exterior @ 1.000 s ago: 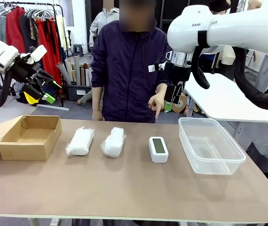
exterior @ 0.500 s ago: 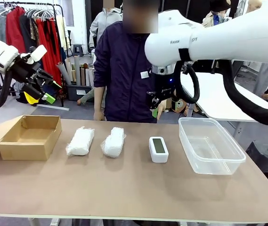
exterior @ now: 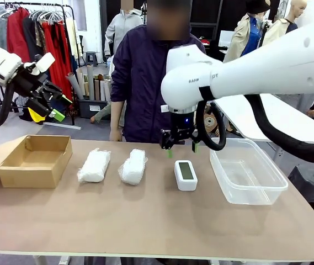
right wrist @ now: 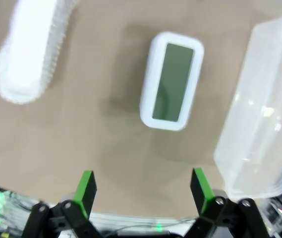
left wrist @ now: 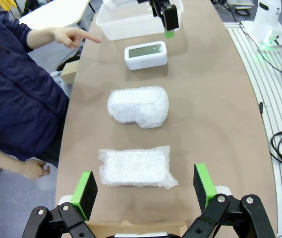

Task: Separate and place wrapped and unwrapped clocks.
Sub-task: Pick up the Digital clock indicated by the person.

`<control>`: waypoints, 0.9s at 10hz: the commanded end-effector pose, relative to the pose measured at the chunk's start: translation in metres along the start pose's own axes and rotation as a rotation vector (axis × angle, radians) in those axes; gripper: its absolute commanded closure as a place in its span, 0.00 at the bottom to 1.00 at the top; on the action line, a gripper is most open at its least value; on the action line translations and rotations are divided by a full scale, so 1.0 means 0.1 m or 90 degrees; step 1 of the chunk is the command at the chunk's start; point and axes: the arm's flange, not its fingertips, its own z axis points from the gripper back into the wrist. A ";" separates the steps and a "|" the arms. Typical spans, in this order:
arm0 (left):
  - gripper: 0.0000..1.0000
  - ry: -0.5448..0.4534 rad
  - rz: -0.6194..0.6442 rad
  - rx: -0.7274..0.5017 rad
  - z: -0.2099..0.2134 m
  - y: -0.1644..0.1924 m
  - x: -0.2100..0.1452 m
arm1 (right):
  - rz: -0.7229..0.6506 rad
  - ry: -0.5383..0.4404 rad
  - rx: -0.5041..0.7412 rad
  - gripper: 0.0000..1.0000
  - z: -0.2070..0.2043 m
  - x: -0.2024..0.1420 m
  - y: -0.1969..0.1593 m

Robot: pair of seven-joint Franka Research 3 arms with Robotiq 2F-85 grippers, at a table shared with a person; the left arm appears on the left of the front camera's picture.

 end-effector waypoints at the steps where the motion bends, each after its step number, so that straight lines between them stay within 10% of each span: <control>1: 0.00 -0.002 -0.001 0.003 0.02 0.00 0.01 | -0.012 -0.036 0.032 0.00 -0.21 -0.10 -0.04; 9: 0.00 -0.002 -0.001 0.003 0.02 0.00 0.01 | -0.007 -0.058 0.054 0.00 -0.37 0.02 -0.05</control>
